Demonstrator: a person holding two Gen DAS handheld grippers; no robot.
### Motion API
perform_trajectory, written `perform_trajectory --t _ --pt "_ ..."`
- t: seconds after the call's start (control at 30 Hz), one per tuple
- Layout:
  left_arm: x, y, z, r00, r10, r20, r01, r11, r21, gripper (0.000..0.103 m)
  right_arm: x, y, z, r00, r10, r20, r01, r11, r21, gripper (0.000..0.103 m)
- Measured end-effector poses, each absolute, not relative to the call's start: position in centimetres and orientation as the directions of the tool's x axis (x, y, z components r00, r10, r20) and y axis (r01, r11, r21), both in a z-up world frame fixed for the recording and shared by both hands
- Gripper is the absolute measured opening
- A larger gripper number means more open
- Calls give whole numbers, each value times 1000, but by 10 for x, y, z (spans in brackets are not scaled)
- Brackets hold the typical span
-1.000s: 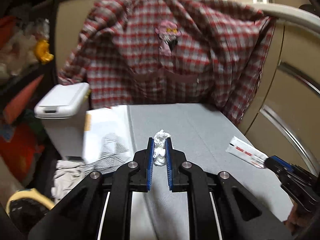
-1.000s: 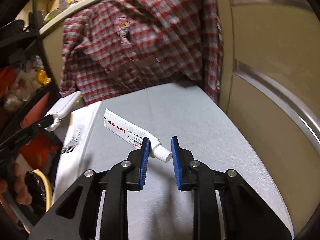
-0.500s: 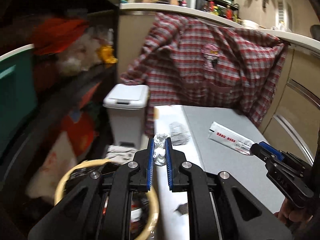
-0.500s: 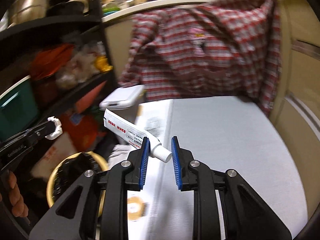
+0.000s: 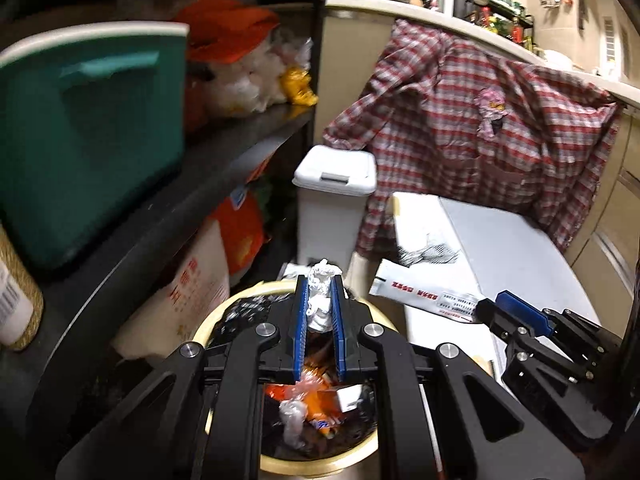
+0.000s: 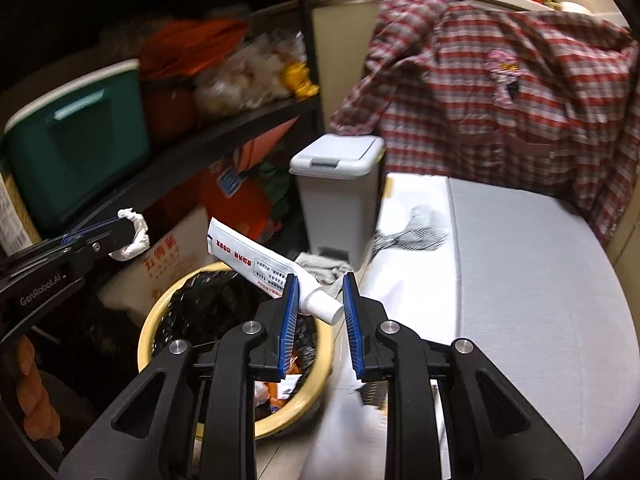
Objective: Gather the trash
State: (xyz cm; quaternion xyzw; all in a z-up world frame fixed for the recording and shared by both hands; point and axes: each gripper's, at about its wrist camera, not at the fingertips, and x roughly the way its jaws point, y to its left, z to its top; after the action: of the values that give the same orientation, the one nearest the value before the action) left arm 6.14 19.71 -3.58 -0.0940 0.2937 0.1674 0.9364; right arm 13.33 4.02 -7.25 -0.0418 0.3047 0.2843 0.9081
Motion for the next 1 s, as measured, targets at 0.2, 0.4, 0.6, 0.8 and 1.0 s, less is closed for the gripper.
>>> perform_trajectory --t 0.2,0.4,0.6,0.8,1.0 --pt "65 215 -54 731 264 -629 -398 914 -79 13 134 70 -95 606 487 -629 -568 818 86 24" --pt "62 234 -64 675 338 -656 -499 864 -68 89 136 84 -105 566 505 -651 -589 801 109 50" --pt "61 234 -60 673 355 -649 -507 860 -56 90 128 74 -90 625 479 -616 -566 822 64 65" --pt "60 195 -28 771 320 -550 -426 902 -74 91 111 36 -44 750 434 -500 -506 862 -10 80" --pt "63 129 15 876 263 -405 -309 950 -52 95 90 -32 8 883 326 -338 -386 914 -126 98"
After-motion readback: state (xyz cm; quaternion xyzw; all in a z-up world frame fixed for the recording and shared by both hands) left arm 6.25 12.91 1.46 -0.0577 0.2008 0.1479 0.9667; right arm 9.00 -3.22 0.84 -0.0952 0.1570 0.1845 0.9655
